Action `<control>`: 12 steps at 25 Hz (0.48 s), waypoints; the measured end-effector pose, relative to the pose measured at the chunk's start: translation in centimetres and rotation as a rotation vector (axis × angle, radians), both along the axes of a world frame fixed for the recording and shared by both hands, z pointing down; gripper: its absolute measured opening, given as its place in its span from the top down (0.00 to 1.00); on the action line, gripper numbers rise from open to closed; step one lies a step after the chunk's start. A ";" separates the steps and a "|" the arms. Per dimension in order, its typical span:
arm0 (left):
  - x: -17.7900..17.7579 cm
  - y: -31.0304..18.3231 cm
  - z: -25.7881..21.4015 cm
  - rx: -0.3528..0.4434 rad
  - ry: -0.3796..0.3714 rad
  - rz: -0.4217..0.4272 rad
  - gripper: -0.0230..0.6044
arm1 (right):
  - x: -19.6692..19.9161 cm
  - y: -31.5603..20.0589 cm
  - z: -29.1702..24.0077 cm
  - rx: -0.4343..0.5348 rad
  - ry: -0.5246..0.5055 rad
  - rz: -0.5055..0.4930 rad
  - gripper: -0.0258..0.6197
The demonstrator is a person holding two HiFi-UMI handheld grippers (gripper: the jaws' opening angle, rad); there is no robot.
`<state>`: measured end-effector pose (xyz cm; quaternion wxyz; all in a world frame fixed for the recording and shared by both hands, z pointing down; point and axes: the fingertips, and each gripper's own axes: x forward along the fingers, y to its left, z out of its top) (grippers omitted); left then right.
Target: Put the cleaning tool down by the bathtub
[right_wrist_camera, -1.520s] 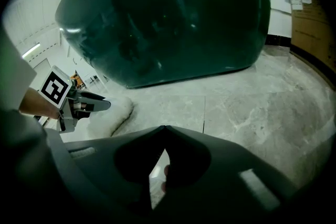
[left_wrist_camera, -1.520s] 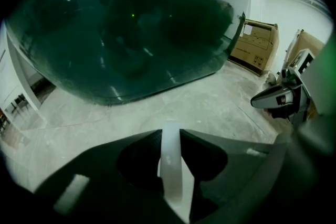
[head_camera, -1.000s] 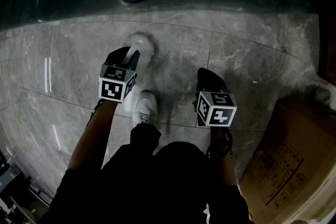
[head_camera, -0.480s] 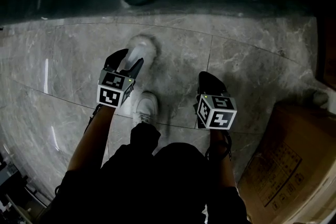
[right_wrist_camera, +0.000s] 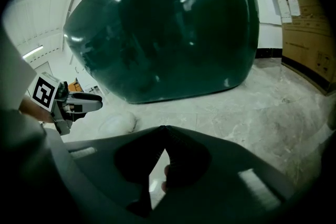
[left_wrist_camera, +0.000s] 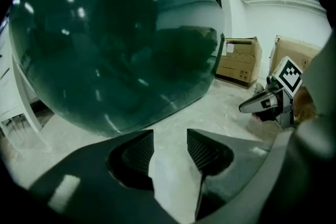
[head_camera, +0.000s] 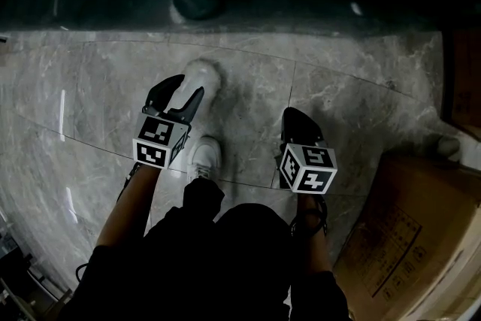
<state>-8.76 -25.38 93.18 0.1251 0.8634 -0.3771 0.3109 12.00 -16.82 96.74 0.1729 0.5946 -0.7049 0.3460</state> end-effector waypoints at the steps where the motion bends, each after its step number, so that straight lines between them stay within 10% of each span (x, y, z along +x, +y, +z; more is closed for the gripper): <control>1: 0.3 0.0 -0.6 0.016 0.005 0.009 0.64 | 0.0 0.1 -0.3 0.007 0.001 0.001 0.92; 12: 1.4 0.1 -3.2 0.048 0.030 0.026 0.86 | -0.2 0.2 -3.9 0.062 0.001 0.017 0.92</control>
